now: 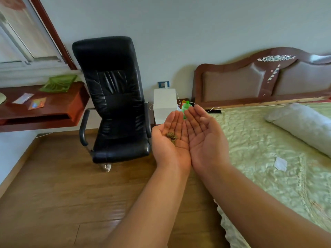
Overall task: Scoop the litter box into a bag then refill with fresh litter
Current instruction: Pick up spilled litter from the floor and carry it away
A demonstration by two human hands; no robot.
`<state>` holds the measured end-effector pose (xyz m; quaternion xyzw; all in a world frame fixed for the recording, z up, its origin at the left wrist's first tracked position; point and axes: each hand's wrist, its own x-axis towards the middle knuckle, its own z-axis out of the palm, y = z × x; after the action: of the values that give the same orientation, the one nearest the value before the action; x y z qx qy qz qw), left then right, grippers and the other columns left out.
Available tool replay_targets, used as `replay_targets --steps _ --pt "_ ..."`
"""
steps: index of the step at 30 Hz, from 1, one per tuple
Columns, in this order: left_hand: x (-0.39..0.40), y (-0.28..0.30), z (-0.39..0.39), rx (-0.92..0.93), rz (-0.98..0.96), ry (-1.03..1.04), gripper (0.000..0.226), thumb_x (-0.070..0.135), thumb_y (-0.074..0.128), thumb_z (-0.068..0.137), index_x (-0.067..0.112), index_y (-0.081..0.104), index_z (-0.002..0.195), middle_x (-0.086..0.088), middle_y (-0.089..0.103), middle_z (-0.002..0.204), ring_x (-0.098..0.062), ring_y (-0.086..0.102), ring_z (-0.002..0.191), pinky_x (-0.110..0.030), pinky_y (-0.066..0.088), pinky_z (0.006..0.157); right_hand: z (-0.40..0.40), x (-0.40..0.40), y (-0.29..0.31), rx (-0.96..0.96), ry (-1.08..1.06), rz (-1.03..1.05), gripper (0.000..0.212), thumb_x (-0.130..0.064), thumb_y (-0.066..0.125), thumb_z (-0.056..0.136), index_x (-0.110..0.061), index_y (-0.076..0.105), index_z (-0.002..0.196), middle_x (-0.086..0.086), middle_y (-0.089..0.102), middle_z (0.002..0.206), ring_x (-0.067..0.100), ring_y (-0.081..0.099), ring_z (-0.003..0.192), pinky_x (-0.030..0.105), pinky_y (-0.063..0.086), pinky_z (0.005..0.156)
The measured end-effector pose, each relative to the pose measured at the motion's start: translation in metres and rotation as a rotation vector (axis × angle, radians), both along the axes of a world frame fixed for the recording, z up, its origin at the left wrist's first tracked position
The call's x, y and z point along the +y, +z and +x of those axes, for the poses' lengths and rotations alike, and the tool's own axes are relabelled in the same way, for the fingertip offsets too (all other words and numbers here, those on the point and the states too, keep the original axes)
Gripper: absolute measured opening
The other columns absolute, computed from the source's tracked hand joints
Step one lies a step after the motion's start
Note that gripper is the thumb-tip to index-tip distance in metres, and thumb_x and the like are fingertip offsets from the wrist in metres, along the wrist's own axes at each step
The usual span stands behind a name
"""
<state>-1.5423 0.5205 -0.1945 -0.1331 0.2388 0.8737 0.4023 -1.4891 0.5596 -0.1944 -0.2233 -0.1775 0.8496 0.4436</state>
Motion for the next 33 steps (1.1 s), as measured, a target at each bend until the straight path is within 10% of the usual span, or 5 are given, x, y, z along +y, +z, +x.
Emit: replay_targets --steps 33 --pt "0.265 -0.083 -0.165 0.027 -0.036 0.098 0.041 0.020 0.043 0.103 -0.001 0.069 0.127 -0.017 0.073 0.126 -0.030 0.069 0.120 -0.044 0.045 0.115 -0.170 0.275 -0.082 -0.018 0.133 -0.042 0.038 -0.014 0.041 0.103 -0.003 0.061 0.134 0.014 0.069 0.129 0.023 0.067 0.121 0.038 0.046 0.110"
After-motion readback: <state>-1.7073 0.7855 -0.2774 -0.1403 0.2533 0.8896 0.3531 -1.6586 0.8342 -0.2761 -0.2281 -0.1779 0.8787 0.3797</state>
